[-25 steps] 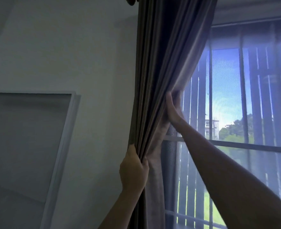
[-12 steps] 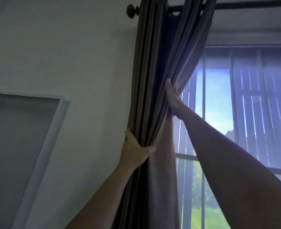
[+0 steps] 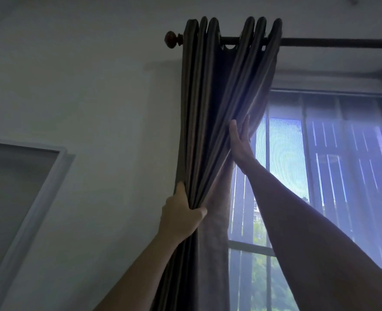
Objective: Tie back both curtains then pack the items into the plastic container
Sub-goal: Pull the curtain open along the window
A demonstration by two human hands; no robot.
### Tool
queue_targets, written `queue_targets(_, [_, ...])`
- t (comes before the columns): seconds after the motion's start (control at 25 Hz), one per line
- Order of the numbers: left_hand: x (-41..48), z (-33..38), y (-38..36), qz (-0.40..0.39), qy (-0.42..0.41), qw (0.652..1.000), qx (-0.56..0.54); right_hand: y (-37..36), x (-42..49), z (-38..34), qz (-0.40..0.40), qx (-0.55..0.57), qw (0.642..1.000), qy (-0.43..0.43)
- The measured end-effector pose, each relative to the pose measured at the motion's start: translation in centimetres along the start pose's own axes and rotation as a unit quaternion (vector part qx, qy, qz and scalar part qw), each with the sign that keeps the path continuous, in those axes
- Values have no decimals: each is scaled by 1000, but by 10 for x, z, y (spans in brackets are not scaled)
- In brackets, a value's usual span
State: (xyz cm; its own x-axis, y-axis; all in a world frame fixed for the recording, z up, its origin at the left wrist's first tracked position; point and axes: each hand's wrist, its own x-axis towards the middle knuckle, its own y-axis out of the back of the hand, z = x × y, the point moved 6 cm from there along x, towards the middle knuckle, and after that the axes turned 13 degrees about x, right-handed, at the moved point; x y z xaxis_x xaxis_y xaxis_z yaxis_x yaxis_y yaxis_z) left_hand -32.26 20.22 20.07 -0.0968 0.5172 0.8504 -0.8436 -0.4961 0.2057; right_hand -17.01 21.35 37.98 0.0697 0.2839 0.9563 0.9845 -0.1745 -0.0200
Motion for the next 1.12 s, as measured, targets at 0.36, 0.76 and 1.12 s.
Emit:
queue_targets(0.36, [10, -1, 7, -64, -77, 994, -34, -76, 51, -16, -124, -2, 991, -44])
queue_targets(0.76, [11, -11, 19, -49, -31, 998, 26, -67, 14, -34, -181, 3, 979, -96])
queue_targets(1.12, [-54, 42, 16, 91, -15, 967, 237, 19, -50, -30, -165, 4, 978, -125])
